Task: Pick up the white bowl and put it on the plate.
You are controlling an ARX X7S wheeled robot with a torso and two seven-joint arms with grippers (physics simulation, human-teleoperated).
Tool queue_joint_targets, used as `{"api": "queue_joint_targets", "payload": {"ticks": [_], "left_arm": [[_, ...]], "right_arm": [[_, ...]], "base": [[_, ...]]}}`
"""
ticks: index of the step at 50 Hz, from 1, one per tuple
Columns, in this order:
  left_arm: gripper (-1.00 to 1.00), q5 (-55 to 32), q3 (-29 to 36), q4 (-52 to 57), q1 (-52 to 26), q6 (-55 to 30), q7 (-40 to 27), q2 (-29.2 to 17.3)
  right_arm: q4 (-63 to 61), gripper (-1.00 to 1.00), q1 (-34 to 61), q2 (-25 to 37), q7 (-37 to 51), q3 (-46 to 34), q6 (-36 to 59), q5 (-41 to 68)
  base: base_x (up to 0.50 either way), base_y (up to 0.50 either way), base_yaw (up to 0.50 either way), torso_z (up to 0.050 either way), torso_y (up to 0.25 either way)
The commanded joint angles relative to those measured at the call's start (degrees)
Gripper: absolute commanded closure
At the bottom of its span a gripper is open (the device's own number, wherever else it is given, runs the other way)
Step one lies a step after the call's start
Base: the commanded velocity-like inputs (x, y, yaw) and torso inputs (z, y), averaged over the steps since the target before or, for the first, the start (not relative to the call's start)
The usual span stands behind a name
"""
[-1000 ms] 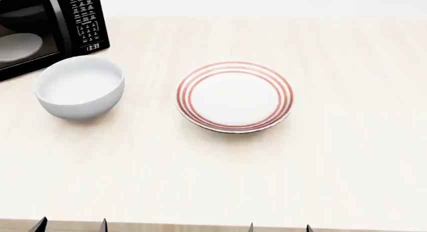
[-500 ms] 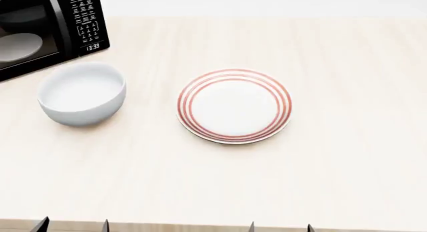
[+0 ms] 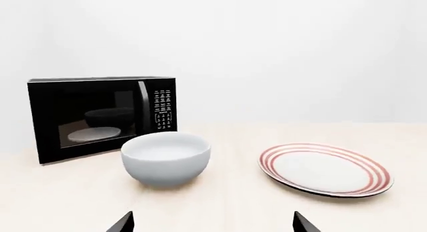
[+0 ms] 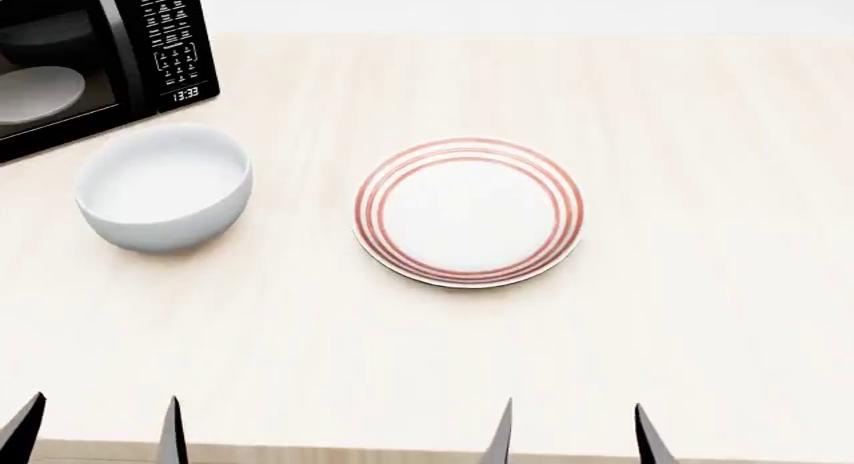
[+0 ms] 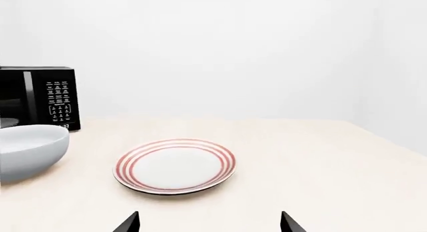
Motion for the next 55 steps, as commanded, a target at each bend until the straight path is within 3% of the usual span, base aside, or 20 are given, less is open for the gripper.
{"api": "queue_joint_targets", "payload": {"ticks": [1, 24, 55], "left_arm": [[-1.00, -0.05, 0.85, 9.85, 1.39, -3.55, -1.71, -1.26], [-1.00, -0.26, 2.12, 15.83, 2.81, -3.85, -3.50, -2.83], [-1.00, -0.94, 3.16, 14.96, 2.70, -3.53, -5.09, -4.22]], "right_arm": [[-11.96, -1.00, -0.80, 1.32, 2.46, -0.62, 6.22, -0.82], [-13.17, -1.00, -2.37, 3.17, 3.04, -1.95, 1.80, 0.55], [-12.76, -1.00, -1.71, 4.42, 5.08, -3.11, 2.50, 1.01]], "base": [[0.00, 0.00, 0.00, 0.000, 0.000], [0.02, 0.00, 0.00, 0.000, 0.000], [0.50, 0.00, 0.00, 0.000, 0.000]]}}
